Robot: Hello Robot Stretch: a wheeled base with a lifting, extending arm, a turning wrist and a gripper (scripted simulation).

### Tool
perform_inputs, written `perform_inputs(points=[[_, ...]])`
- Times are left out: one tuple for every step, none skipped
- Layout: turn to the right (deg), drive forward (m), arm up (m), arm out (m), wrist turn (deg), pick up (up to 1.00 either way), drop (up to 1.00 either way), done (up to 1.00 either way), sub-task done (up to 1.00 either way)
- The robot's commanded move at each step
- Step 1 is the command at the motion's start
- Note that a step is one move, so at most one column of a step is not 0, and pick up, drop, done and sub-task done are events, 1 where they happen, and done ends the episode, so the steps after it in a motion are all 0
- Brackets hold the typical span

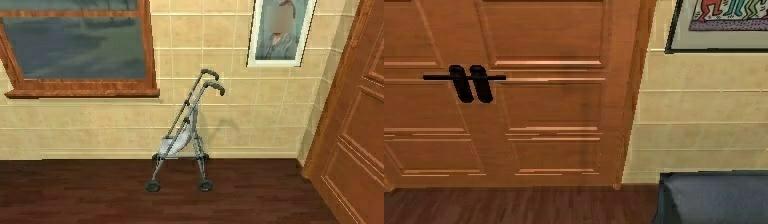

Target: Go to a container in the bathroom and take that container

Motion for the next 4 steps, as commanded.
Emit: perform_inputs(points=[[0.0, 0.25, 0.0, 0.0, 0.0, 0.0, 0.0, 0.0, 0.0], [-45.0, 0.0, 0.0, 0.0, 0.0, 0.0, 0.0, 0.0, 0.0], [-42.0, 0.0, 0.0, 0.0, 0.0, 0.0, 0.0, 0.0, 0.0], [0.0, 1.0, 0.0, 0.0, 0.0, 0.0, 0.0, 0.0, 0.0]])
